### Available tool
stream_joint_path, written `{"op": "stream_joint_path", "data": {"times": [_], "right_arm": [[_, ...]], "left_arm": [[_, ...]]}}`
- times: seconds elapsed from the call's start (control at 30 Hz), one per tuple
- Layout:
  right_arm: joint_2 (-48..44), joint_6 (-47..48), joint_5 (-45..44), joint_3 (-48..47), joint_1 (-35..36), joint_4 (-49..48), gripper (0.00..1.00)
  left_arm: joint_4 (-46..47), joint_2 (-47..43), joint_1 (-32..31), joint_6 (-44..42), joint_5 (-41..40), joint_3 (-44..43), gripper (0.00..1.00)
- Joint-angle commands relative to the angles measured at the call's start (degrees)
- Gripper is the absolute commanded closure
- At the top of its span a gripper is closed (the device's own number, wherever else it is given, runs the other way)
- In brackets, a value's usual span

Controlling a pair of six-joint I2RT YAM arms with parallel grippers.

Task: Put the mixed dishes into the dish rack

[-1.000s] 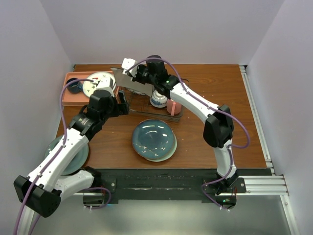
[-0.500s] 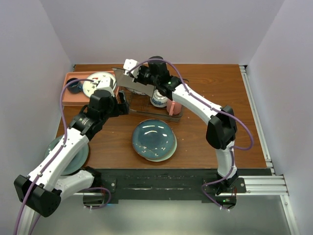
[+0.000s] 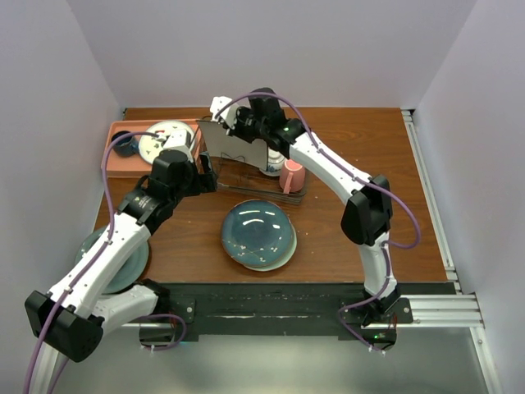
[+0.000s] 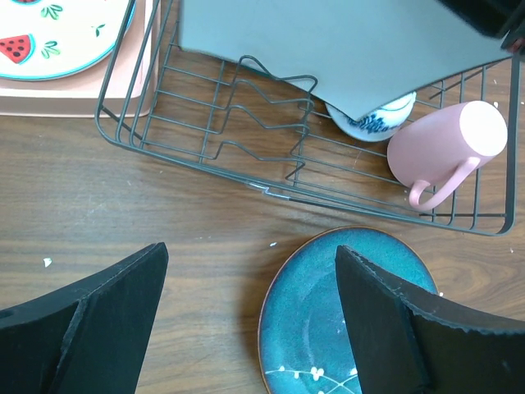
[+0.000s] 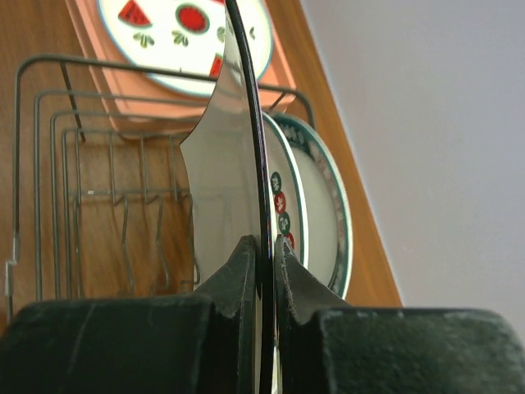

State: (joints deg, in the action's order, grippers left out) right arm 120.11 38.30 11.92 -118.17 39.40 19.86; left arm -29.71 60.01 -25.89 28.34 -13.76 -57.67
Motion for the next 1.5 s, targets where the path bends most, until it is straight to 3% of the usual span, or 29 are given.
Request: {"op": "stream_joint_path", "data": {"times": [0.0, 0.2, 0.53, 1.1, 1.23, 1.27, 1.37, 1.47], "right_arm": [[0.6, 0.9, -0.1, -5.8, -0.9, -4.7, 1.0], [3.6, -1.6, 1.1, -6.0, -0.9, -6.8, 1.0], [1.7, -8.2, 1.9, 0.5, -0.9, -21.2, 1.0], [10.6, -9.7, -0.9, -8.9, -0.9, -20.0, 0.99], [12.0, -10.4, -3.5, -9.8, -1.0, -20.0, 0.79], [12.0, -10.7, -4.8, -9.9, -0.9, -20.0, 0.67], [11.3, -11.2, -6.4, -9.0, -1.1, -20.5, 0.56], [9.3, -11.8, -6.6, -6.4, -1.1, -21.8, 0.51]], "left_arm": [[1.4, 0.1, 0.4, -0.2, -0.1, -1.1, 0.12], [1.4, -0.1, 0.4, 0.1, 0.0, -0.6, 0.12], [1.6, 0.2, 0.4, 0.1, 0.4, -0.3, 0.12], [1.8, 0.0, 0.4, 0.0, 0.4, 0.5, 0.12], [1.9, 0.2, 0.4, 0.1, 0.7, 0.6, 0.12], [1.9, 0.1, 0.4, 0.1, 0.8, 0.6, 0.12], [1.9, 0.2, 0.4, 0.1, 0.8, 0.6, 0.12], [1.9, 0.1, 0.4, 0.1, 0.8, 0.6, 0.12]]}}
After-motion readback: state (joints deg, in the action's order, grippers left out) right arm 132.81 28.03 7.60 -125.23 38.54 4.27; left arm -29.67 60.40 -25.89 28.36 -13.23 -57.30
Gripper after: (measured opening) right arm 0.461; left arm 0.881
